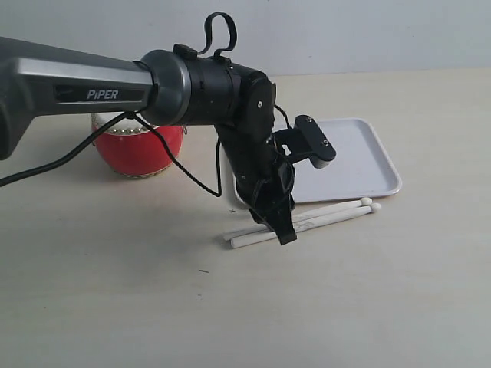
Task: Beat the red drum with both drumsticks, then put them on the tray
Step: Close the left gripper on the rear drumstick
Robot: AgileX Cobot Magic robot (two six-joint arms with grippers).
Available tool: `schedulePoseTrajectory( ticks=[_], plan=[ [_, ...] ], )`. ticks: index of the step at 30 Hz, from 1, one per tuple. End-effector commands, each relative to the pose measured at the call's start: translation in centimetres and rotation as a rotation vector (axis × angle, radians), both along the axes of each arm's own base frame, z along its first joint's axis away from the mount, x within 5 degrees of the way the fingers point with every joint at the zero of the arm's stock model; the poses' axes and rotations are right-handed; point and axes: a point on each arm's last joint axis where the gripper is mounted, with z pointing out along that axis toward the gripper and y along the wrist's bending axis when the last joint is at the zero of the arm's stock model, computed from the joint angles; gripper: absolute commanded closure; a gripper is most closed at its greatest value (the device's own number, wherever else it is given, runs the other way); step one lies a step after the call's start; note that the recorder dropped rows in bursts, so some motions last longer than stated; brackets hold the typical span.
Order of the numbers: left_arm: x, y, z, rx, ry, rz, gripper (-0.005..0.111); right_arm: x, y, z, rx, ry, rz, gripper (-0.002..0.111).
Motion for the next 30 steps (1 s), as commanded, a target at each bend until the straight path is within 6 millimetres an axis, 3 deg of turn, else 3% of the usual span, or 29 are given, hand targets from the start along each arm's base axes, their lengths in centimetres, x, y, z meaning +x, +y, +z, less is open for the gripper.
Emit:
schedulePoseTrajectory(
  ticks=[1,27,30],
  plan=[
    [-0.10,0.09,-1.59,0.023,0.042,0.005,0.070,-0.01,-0.03,-0.07,-0.004,-0.008,-0.004,0.108],
    [0.34,-0.40,-1.82,-0.028,0.000,0.016,0.071,-0.01,-0.03,-0.07,-0.004,-0.008,-0.004,0.108],
    [0.13,-0.40,-1.84,-0.027,0.022,0.007,0.079,-0.01,-0.03,-0.07,-0.004,-0.008,-0.004,0.108]
  ],
)
